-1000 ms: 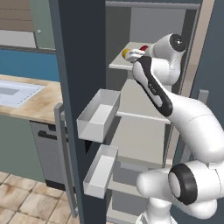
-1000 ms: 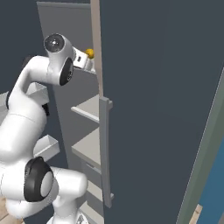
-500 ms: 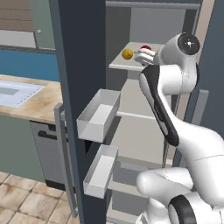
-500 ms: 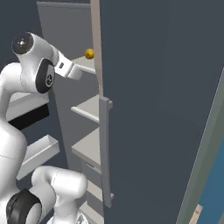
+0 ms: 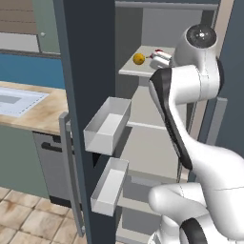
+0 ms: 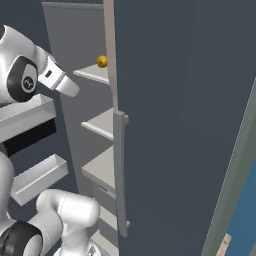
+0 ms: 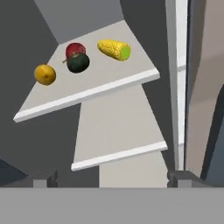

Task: Take the squash and lemon from the second highest rack and move them to the highest rack where the pear and corn are located, to maximize freezer space. Close the freezer door after rearranging.

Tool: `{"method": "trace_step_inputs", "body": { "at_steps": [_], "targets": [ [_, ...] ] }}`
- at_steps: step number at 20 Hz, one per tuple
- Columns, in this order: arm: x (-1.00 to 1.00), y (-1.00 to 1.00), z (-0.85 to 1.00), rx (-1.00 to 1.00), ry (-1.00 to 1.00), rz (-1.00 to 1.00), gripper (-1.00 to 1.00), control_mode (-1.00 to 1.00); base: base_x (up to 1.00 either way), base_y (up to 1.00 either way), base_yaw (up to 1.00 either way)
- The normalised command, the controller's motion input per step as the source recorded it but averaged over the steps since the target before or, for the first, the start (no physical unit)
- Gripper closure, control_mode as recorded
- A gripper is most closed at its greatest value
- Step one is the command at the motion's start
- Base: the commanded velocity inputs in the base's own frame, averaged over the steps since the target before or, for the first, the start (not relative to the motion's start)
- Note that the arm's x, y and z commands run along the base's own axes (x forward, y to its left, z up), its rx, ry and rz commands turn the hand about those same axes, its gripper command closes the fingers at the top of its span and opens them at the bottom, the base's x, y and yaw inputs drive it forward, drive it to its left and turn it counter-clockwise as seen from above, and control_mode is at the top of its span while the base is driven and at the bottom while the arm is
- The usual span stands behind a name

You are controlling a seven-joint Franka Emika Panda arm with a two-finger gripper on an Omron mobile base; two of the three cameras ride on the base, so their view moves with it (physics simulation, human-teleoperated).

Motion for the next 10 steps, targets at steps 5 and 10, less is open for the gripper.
{"method": "trace_step_inputs", "body": {
  "at_steps": [5, 10],
  "targets": [
    [-0.33, 0.01, -0.02, 0.0, 0.0, -0.01, -1.0, 1.0, -0.28, 0.02, 0.0],
    [0.0, 0.0, 0.0, 0.0, 0.0, 0.0, -1.0, 1.0, -0.74, 0.35, 0.0]
  ]
}}
